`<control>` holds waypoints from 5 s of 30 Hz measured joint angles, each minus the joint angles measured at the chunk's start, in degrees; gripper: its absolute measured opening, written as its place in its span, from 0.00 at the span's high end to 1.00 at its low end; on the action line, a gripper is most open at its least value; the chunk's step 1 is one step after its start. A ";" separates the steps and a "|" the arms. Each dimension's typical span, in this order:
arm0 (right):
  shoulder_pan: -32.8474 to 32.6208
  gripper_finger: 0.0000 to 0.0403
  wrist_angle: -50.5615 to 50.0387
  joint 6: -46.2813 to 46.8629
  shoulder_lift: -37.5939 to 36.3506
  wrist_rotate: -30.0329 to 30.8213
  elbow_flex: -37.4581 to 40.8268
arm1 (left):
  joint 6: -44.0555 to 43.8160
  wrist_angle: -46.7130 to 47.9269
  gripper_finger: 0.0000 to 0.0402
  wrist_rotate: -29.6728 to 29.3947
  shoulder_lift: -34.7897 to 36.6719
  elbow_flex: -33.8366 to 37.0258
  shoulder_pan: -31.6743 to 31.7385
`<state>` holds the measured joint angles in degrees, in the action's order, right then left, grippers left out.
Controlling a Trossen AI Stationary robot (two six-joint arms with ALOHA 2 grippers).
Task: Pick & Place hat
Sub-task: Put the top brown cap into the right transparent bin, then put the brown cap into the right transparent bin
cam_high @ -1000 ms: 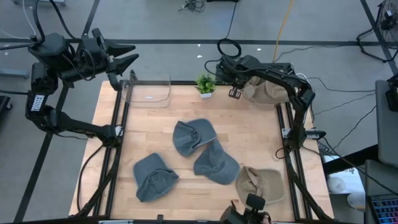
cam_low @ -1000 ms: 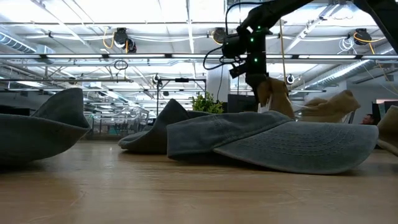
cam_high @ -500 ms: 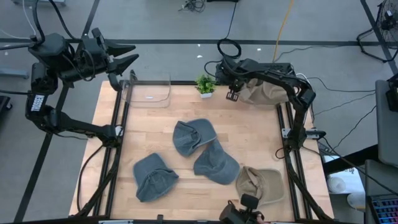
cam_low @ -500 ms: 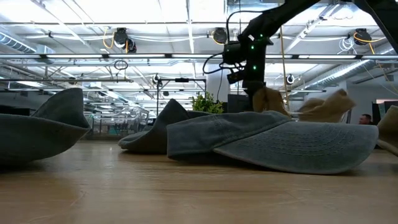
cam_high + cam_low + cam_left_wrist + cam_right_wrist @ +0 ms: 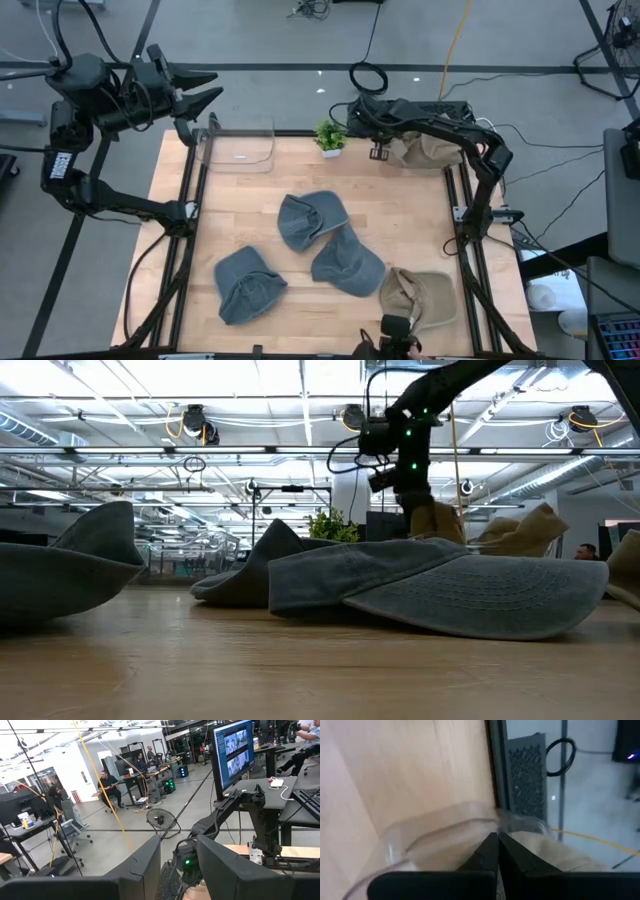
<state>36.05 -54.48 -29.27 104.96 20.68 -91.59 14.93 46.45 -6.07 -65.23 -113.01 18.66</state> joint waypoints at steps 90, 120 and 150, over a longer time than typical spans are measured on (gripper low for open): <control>-25.55 0.37 27.60 28.11 -39.59 5.04 10.85 | -1.59 -2.43 0.66 -1.03 0.00 -0.02 0.01; -34.93 0.32 -13.78 31.60 -21.46 9.12 -10.03 | -8.28 1.65 0.64 -1.46 0.96 -0.02 0.01; -33.24 0.32 -35.54 31.55 -17.61 -20.29 -9.99 | -9.54 13.56 0.26 -6.97 2.69 0.00 0.06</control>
<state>2.82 -90.02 2.28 87.35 0.39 -101.58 5.39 60.01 -13.04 -62.54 -113.01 18.72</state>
